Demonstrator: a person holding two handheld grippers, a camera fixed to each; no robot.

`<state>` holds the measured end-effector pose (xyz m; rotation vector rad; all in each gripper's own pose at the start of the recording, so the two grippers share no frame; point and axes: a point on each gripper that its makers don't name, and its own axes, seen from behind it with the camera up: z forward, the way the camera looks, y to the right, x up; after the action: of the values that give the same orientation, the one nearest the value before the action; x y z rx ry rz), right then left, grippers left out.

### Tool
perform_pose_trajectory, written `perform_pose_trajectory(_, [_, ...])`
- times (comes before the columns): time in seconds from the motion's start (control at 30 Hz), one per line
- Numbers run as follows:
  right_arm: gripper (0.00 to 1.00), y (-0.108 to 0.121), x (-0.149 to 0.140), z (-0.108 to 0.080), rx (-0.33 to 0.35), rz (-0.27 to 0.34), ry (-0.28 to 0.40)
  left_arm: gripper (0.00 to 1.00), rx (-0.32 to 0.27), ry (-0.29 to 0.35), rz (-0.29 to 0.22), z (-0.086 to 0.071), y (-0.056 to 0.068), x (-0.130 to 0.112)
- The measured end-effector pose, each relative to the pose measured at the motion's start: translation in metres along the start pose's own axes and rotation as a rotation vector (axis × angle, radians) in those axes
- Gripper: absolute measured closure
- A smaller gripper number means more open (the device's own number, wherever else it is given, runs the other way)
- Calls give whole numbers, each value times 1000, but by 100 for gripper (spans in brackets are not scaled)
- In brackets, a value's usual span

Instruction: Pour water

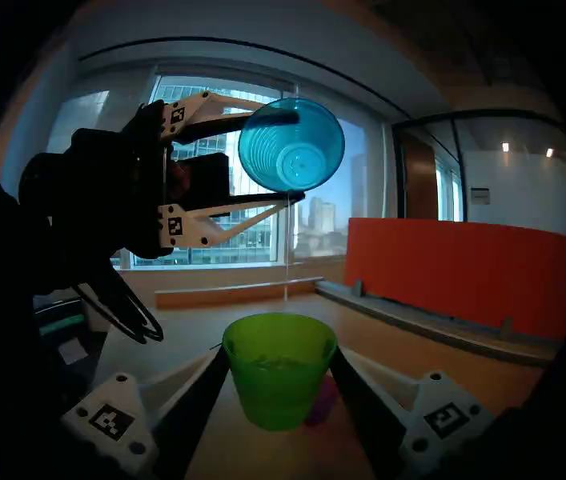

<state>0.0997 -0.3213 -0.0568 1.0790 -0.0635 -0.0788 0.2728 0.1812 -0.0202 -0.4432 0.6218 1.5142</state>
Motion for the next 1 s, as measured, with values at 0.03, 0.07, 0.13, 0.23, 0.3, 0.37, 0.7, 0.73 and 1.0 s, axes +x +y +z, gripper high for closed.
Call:
perform_pose_trajectory(0.03, [11, 0, 0, 0, 0, 0, 0, 20, 0, -1, 0, 0, 0, -1])
perform_pose_trajectory(0.07, [11, 0, 0, 0, 0, 0, 0, 20, 0, -1, 1, 1, 0, -1])
perform_pose_trajectory(0.13, [11, 0, 0, 0, 0, 1, 1, 20, 0, -1, -3, 2, -2, -2])
perform_pose_trajectory(0.23, [11, 0, 0, 1, 0, 1, 1, 20, 0, 0, -15, 4, -4, -5])
perform_pose_trajectory(0.3, [10, -1, 0, 1, 0, 0, 2, 20, 1, -1, -30, 5, -5, -7])
perform_pose_trajectory(0.37, [10, -1, 0, 2, 0, 0, 2, 20, 1, -3, -52, 6, -5, -9])
perform_pose_trajectory(0.7, [10, 0, 2, 2, -6, 1, 10, 20, -4, 4, -274, 5, 0, -12])
perform_pose_trajectory(0.73, [11, 1, 3, 1, -7, 3, 11, 20, -3, 5, -301, 5, 0, -12])
perform_pose_trajectory(1.0, [10, 1, 6, 1, -12, 4, 18, 20, -17, 12, -535, 5, 5, -19])
